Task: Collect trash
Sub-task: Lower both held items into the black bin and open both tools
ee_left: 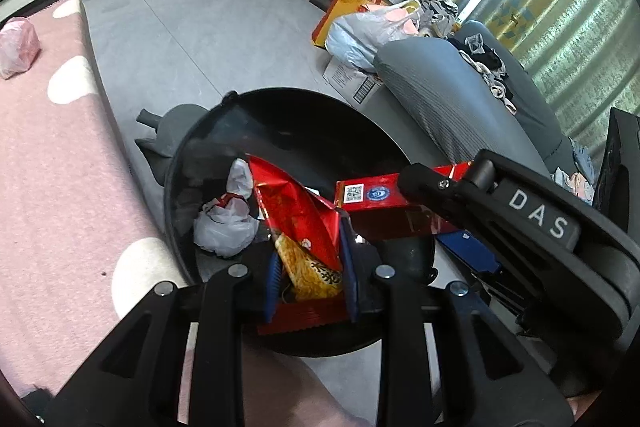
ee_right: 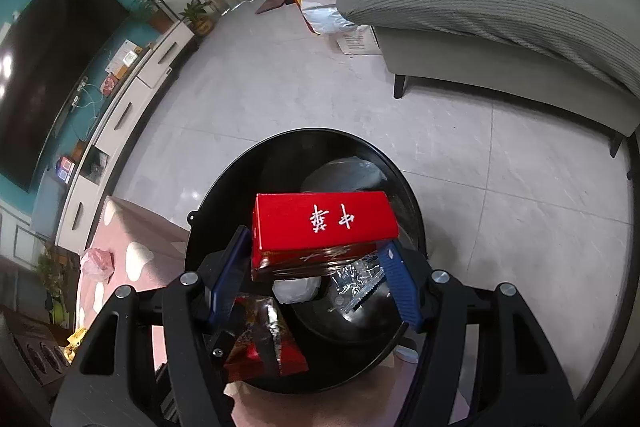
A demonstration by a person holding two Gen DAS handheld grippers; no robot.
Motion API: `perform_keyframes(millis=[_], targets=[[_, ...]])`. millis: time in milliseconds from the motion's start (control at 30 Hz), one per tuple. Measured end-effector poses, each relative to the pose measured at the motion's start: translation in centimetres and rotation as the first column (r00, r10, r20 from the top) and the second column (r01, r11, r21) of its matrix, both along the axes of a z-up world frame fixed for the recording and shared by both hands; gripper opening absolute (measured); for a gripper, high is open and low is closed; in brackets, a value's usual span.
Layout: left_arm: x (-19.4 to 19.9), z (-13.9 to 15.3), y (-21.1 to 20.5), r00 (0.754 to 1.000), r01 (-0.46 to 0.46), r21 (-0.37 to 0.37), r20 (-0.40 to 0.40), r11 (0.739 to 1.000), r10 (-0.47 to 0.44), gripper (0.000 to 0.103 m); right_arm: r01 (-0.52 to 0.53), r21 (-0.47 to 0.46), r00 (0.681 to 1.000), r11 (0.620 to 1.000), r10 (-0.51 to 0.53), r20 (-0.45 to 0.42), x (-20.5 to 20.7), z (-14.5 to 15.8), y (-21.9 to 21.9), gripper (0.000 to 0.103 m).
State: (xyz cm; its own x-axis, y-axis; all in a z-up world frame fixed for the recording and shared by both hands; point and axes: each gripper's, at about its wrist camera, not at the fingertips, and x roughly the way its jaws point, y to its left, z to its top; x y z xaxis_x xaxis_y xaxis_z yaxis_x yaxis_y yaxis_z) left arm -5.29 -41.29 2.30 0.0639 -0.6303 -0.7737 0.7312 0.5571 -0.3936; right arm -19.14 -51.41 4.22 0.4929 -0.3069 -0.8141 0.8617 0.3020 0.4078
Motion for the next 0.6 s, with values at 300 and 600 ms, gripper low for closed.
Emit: perform_keyframes(millis=[300,600], targets=[[-0.4,-0.9,-1.1,1.000,0.010,0.014,-0.023,1.000,-0.009,0.027,0.007,0.009,1.000,1.000,-0.007,-0.012,0.1,-0.3,-0.1,0.064],[-0.2,-1.6,-1.4,0.999,0.010,0.014,-0.053,1.000,-0.009,0.029,0.003,0.013,1.000,1.000,-0.002,-0.029,0.4,-0.4,-0.1,0.064]])
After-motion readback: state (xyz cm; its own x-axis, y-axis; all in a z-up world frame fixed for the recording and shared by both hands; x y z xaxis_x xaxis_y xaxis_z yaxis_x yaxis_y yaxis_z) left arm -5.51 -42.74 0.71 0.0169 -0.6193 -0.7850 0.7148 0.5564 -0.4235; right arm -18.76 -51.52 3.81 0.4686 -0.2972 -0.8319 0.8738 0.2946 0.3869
